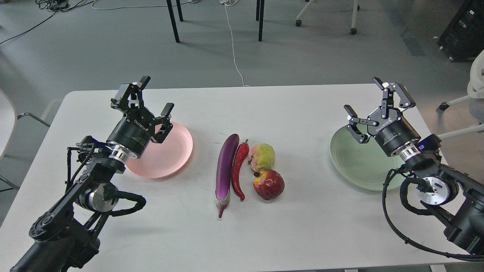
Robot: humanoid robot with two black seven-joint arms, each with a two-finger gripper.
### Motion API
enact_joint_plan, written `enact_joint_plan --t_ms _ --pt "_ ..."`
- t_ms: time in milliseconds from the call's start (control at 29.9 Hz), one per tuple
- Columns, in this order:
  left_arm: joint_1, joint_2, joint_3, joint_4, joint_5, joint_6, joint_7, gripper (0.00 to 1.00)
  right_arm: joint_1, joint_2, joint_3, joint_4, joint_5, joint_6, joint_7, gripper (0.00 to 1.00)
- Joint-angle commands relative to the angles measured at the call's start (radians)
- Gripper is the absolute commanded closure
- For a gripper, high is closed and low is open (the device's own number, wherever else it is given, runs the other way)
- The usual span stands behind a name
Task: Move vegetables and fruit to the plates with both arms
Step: 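Raise the right gripper and move it toward the fruit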
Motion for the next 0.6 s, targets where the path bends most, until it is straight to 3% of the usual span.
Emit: enact_joint_plan --t_ms 0,368,502,569 --pt "0.000 -0.002 0.002 0.000 -0.001 -0.002 -0.005 0.02 0.001 -0.002 -0.001 -0.002 0.000 0.000 0.000 0.02" --pt "-0.007 0.007 0.011 0.001 -0.001 -0.007 -0.003 0.02 0.005 -0.005 -0.004 -0.002 -0.008 0.002 0.000 0.02" --pt "-0.023 0.052 0.011 -0.002 -0.011 -0.010 -0.014 0.02 0.048 -0.044 -0.014 0.003 -0.089 0.014 0.000 0.02" --pt "-0.027 0.056 0.020 -0.006 -0.008 -0.010 -0.034 0.02 0.154 -0.102 -0.061 0.017 -0.277 0.036 0.000 0.02"
